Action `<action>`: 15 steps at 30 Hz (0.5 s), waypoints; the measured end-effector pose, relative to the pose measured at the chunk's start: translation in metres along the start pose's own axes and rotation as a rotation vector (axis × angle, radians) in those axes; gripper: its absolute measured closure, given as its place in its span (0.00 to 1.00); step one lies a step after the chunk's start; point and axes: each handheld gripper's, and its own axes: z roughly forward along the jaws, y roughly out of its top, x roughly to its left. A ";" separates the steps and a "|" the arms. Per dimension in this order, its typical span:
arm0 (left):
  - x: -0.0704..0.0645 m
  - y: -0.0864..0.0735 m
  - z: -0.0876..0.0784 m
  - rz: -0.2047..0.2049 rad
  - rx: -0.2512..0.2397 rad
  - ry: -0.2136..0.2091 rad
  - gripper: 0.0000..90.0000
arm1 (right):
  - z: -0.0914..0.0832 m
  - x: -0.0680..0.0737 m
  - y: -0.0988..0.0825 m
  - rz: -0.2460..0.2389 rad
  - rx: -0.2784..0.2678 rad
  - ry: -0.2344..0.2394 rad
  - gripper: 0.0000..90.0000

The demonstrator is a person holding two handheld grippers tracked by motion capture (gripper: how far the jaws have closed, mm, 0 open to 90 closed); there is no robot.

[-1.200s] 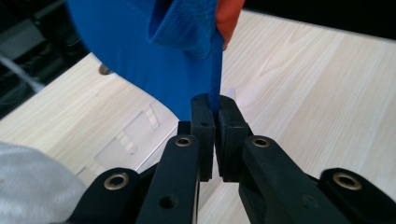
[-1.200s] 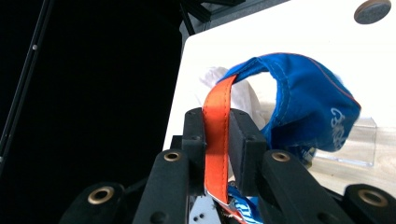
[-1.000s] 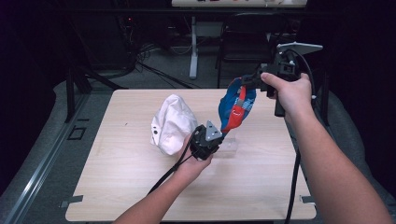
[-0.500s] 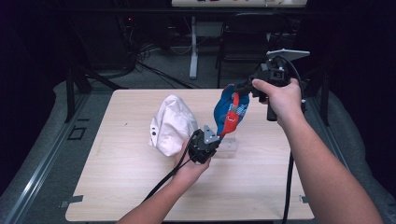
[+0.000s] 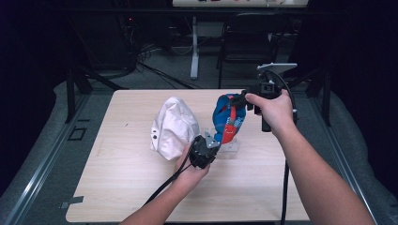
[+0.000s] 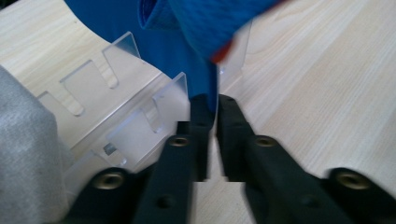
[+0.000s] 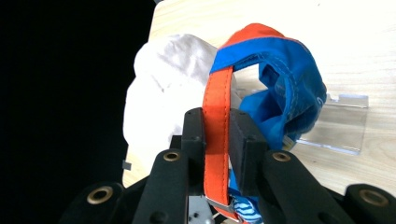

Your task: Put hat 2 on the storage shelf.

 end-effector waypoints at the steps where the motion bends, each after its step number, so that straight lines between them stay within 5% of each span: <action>1: -0.002 -0.001 -0.002 0.004 -0.011 0.000 0.80 | -0.001 0.000 -0.001 -0.007 -0.007 -0.004 0.85; 4: -0.006 -0.005 -0.014 0.006 -0.054 -0.018 0.67 | -0.010 0.001 -0.005 -0.043 -0.030 -0.023 0.78; 7: -0.008 -0.013 -0.026 -0.005 -0.084 -0.049 0.65 | -0.015 0.002 -0.009 -0.079 -0.044 -0.048 0.75; 15: 0.001 -0.051 -0.053 -0.017 -0.080 -0.070 0.58 | -0.025 -0.006 -0.038 -0.263 -0.104 -0.191 0.64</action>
